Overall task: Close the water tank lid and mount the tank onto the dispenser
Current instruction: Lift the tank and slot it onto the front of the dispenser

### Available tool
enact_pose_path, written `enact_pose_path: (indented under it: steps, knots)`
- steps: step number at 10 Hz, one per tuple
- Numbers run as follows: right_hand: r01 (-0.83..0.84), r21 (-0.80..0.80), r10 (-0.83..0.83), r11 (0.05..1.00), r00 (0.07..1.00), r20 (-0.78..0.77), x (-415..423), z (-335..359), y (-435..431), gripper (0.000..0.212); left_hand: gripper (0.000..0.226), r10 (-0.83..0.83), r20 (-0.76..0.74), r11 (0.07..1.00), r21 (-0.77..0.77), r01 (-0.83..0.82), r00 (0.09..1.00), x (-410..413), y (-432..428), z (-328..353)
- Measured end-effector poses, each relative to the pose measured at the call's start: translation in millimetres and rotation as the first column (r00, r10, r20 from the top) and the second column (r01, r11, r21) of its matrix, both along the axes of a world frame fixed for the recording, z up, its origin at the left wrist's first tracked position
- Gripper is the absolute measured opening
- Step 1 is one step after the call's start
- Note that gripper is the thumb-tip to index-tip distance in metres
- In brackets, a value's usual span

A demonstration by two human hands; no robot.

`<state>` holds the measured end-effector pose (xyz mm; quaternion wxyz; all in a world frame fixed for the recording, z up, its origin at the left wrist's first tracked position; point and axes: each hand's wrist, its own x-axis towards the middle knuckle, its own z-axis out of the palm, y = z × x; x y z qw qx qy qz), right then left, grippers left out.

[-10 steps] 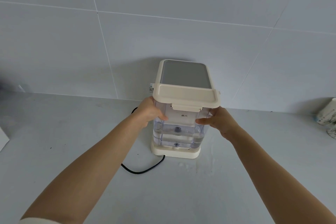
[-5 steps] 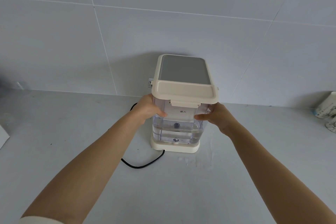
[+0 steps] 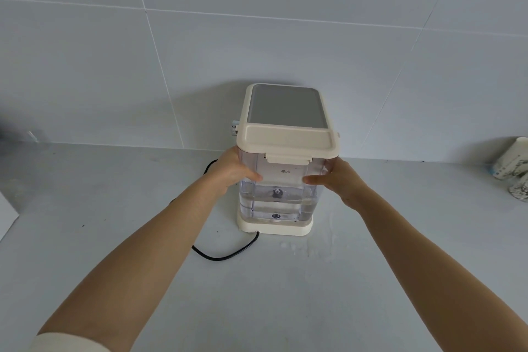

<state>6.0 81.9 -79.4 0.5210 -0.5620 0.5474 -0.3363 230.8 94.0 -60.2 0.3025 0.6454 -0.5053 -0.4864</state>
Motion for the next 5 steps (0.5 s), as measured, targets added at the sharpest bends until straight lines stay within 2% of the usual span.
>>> enact_pose_path:
  steps: [1, 2, 3, 4, 5]
  knots:
    - [-0.010, -0.028, 0.009, 1.000, 1.000, -0.023, 0, 0, 4, 0.056, 0.058, 0.023, -0.023, 0.998, -0.054, -0.024, 0.999, -1, 7, -5]
    - [-0.005, -0.091, -0.001, 0.996, 0.998, -0.067, -1, 0, 11, 0.069, 0.048, 0.048, -0.031, 0.992, -0.114, -0.051, 0.998, 2, 14, -10]
    - [-0.036, -0.169, 0.008, 0.985, 0.987, -0.163, -11, 6, 15, 0.094, 0.046, 0.105, 0.015, 0.970, -0.223, -0.099, 0.994, 5, 26, -14]
    - [-0.041, -0.210, -0.008, 0.977, 0.974, -0.227, -19, 20, 16, 0.104, 0.057, 0.188, 0.148, 0.921, -0.370, -0.122, 0.971, 9, 36, -12]
    - [-0.068, -0.338, -0.038, 0.939, 0.954, -0.299, -18, 43, 17, 0.096, 0.057, 0.255, 0.247, 0.838, -0.538, -0.087, 0.935, 11, 38, 9]
